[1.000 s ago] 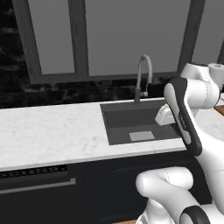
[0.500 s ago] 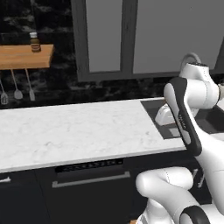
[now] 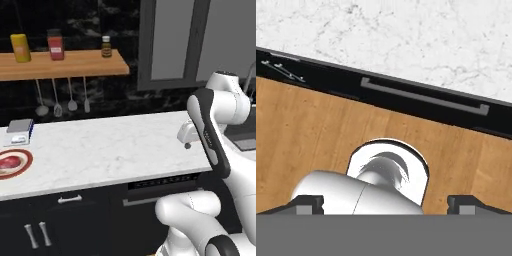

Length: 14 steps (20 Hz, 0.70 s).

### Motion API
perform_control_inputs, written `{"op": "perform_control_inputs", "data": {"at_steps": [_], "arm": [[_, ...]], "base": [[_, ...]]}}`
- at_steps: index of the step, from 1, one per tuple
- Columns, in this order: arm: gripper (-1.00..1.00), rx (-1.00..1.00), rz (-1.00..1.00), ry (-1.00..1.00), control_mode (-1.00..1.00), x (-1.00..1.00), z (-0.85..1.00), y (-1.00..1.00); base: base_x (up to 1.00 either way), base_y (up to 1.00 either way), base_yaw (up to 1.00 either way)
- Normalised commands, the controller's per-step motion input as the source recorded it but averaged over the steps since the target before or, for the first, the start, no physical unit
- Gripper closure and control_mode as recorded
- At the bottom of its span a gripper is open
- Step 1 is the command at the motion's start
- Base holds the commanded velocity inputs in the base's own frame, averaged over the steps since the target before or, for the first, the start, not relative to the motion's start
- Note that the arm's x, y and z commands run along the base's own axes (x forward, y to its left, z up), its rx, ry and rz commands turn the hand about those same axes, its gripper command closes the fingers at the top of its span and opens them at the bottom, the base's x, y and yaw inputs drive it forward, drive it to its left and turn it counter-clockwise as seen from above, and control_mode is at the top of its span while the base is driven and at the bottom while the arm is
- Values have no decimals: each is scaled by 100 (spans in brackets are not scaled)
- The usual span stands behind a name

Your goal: Pick up the knife from the drawer and place it on the cutting board. Then place the meat from the plate to the cutting board.

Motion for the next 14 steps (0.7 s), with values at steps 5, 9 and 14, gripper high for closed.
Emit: {"op": "perform_control_inputs", "data": {"at_steps": [5,9,14], "arm": [[-100,0,0,0,100,0,0,0],[-100,0,0,0,100,0,0,0],[-100,0,0,0,100,0,0,0]], "base": [[23,100,-9],[22,100,-9],[21,99,-7]]}}
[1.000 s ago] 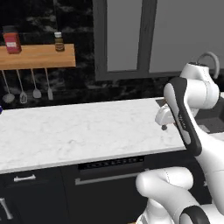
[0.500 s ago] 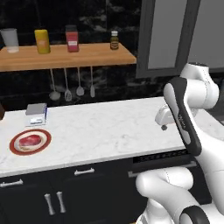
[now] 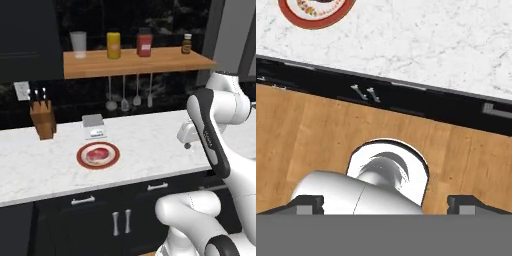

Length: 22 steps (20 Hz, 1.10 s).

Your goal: Pick up the knife from the drawer and place it on the cutting board. Then place the meat from the plate to the cutting board.

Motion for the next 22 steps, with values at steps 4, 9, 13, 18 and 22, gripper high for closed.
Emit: {"op": "perform_control_inputs", "data": {"at_steps": [4,9,13,18,22], "arm": [[-100,0,0,0,100,0,0,0],[-100,0,0,0,100,0,0,0],[-100,-7,-7,0,-100,27,0,42],[-100,-4,-18,0,-100,53,-1,55],[-100,0,-30,0,-100,73,-11,41]], "base": [[21,95,-6],[19,86,-6],[7,17,-2],[0,0,0],[0,0,0]]}}
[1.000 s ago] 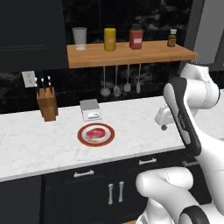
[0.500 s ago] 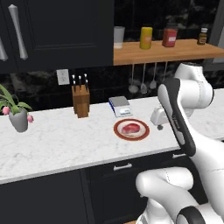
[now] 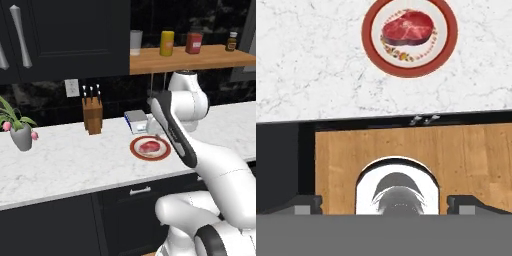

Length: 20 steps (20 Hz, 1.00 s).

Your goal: Pick up the knife from the drawer and place it on the cutting board. Then place the meat from the plate to the cutting board.

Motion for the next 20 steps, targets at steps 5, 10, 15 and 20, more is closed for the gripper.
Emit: {"op": "perform_control_inputs", "data": {"at_steps": [5,10,15,20], "arm": [[-100,0,-39,0,-100,54,-27,22],[-100,1,-48,0,-100,22,-42,11],[-100,5,-44,0,-100,6,-42,0],[-100,14,-24,0,-100,16,-33,-24]], "base": [[0,0,0],[0,0,0],[0,0,0],[0,0,0]]}}
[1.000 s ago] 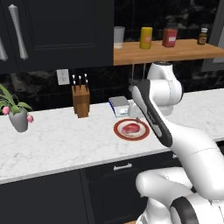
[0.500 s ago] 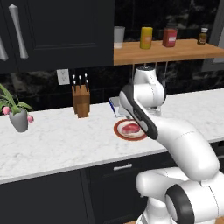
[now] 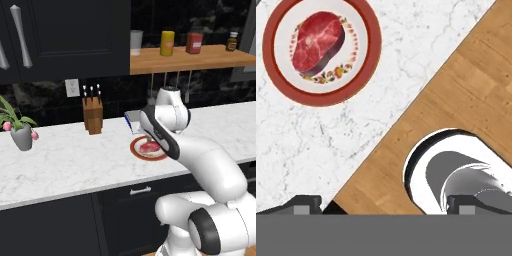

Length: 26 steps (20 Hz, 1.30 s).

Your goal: Pick up the knife from the drawer and place it on the cutting board. Then place the meat from the plate to the cutting board.

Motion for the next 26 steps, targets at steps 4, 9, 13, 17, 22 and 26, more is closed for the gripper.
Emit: {"op": "perform_control_inputs", "data": {"at_steps": [4,9,13,17,22,26], "arm": [[-100,6,-3,0,-100,31,-14,-7],[-100,1,0,0,-100,29,-5,0],[-100,0,0,0,-100,26,-10,-2],[-100,0,0,4,-100,34,-20,-11],[-100,0,-1,8,-100,35,-27,-13],[-100,0,-2,6,-100,27,-27,-2]], "base": [[0,0,0],[0,0,0],[0,0,0],[0,0,0],[0,0,0],[0,0,0]]}}
